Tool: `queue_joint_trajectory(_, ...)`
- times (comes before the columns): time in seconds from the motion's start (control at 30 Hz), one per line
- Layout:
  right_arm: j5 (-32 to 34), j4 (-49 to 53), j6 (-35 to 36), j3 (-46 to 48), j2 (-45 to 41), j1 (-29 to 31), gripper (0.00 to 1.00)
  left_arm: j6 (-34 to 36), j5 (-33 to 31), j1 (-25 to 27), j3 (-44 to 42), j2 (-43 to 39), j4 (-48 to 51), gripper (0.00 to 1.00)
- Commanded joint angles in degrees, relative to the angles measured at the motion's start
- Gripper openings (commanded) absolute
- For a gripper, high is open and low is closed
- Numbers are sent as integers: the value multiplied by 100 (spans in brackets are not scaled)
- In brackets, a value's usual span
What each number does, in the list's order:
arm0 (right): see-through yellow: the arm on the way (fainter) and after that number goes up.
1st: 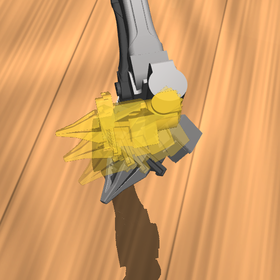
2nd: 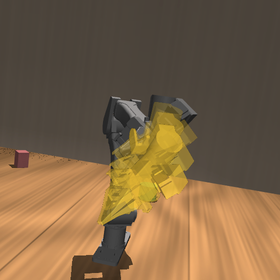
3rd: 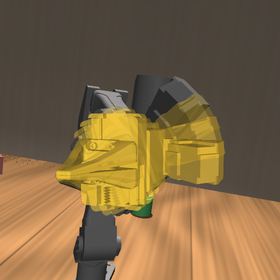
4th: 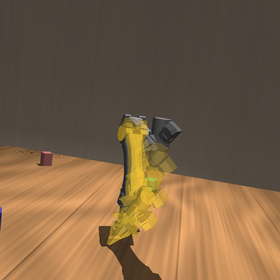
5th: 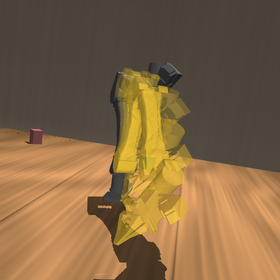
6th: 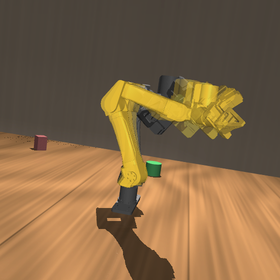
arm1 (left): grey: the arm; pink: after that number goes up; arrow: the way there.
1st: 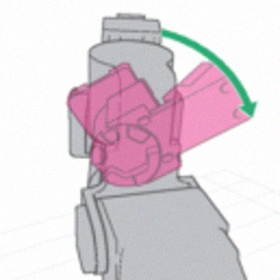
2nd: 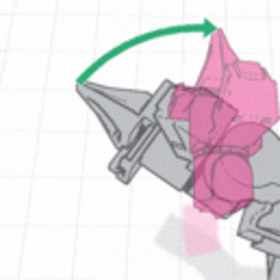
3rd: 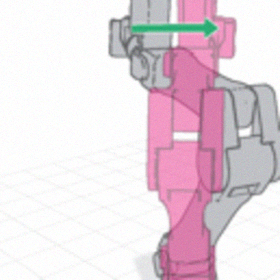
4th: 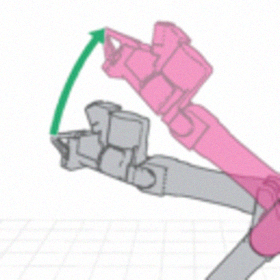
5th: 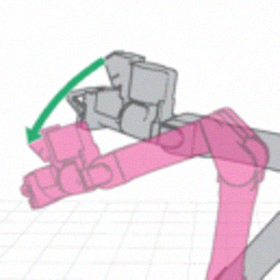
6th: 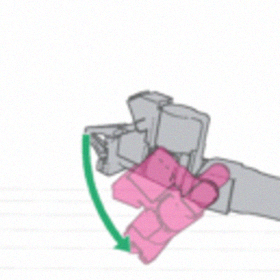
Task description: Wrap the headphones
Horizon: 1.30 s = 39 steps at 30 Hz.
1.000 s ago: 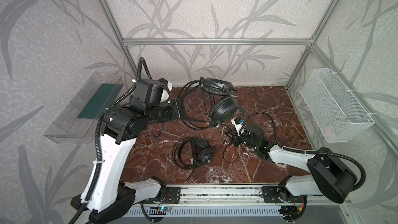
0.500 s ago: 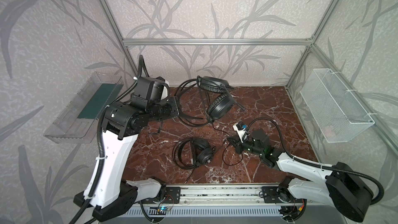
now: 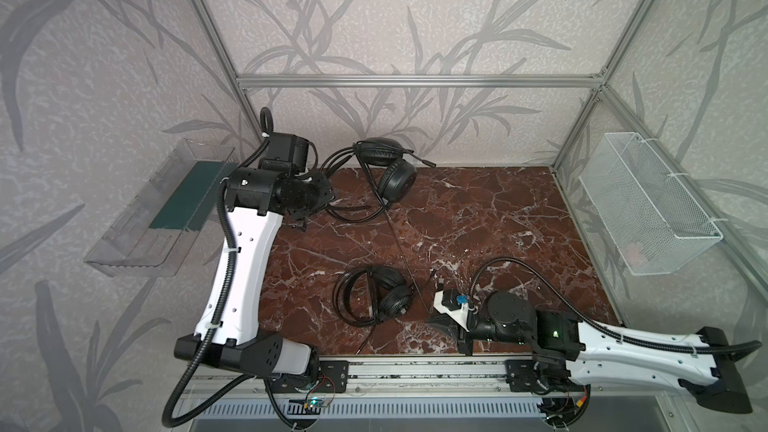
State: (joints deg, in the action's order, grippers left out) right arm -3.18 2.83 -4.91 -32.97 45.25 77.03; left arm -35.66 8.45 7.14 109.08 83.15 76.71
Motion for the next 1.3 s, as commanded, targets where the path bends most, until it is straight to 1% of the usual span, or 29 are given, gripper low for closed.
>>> queue_joint_trajectory(0.0,506,1047,478,-585,-25,605,0,-17,-103,-79,-169,151,-604,0)
queue_joint_trajectory(0.07,758,1566,727,-1181,102,802,0,65,-223,-72,-558,158,-743,0)
queue_joint_trajectory(0.2,930,2430,1283,-2328,458,944,0,198,-334,6,-1442,96,-951,0)
queue_joint_trajectory(0.33,957,3510,1919,-3646,1036,972,0,355,-816,317,-2375,2,-1118,0)
queue_joint_trajectory(0.4,1090,4141,2208,-4369,1389,1014,0,362,-749,361,-2773,-51,-1178,0)
queue_joint_trajectory(0.47,1416,4620,2567,-4990,1712,1075,0,374,-683,408,-3144,-110,-1274,0)
queue_joint_trajectory(0.6,1973,5058,3341,-5956,2198,1138,0,406,-762,693,-3687,-268,-1481,0)
queue_joint_trajectory(0.7,2285,5165,3900,-6601,2517,1158,0,462,-1013,1085,-3863,-300,-1478,0)
queue_joint_trajectory(0.77,2550,4997,4315,-6791,2640,1155,0,479,-1128,1375,-3965,-325,-1469,0)
queue_joint_trajectory(0.87,2968,4422,5122,-6652,2673,1147,0,492,-1200,1659,-4110,-428,-1466,0)
queue_joint_trajectory(0.97,3403,3805,5917,-6451,2714,1085,0,505,-1227,1782,-4282,-659,-1488,0)
queue_joint_trajectory(1.0,3473,3683,6060,-6435,2733,976,0,514,-1216,1807,-4329,-741,-1504,0)
queue_joint_trajectory(1.1,3434,3211,6296,-6370,2782,524,0,509,-1151,1873,-4428,-959,-1503,0)
queue_joint_trajectory(1.27,3473,1517,6962,-5940,2831,195,0,472,-1008,2026,-4546,-1209,-1523,0)
